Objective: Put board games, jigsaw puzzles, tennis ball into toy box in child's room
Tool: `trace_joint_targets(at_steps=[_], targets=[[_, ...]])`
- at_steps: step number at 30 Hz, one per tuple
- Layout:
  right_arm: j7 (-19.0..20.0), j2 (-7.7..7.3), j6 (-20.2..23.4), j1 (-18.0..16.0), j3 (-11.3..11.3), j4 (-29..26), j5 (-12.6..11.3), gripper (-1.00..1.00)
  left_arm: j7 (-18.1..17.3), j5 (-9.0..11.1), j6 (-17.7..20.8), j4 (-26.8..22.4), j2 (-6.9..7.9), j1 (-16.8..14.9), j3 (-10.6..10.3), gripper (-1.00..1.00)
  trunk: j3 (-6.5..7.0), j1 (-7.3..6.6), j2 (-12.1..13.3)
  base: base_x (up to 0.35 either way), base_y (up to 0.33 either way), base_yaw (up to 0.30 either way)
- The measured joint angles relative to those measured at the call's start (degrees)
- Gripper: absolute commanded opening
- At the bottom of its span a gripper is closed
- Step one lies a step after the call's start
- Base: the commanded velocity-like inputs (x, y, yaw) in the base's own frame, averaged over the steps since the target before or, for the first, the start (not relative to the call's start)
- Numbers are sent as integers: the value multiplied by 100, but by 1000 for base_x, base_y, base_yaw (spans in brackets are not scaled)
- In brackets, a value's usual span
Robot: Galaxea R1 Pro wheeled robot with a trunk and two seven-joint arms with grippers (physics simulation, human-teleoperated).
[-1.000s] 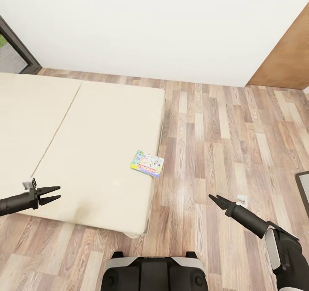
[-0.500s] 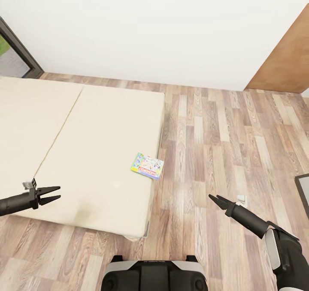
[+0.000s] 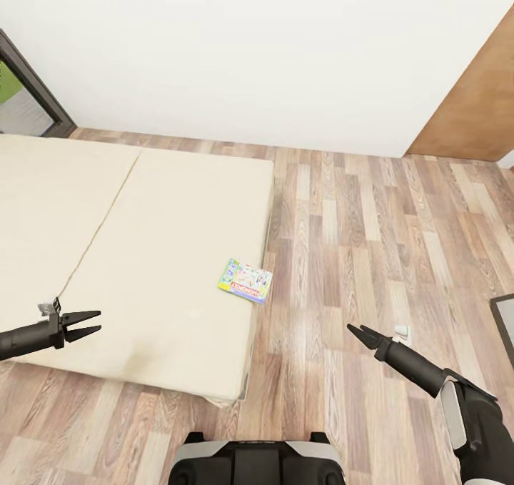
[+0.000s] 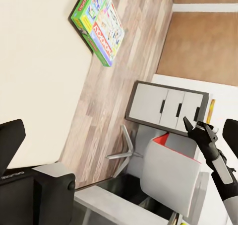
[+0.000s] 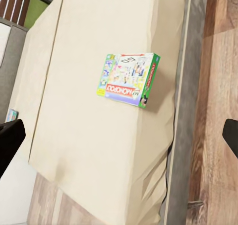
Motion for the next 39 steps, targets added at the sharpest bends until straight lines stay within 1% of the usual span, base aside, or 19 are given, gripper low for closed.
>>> trace_joint_targets(at_steps=[39], targets=[[-4,0,0,0,0,9,1,100,0,3,0,0,0,0,3,100,370,0,0,0,0,0]])
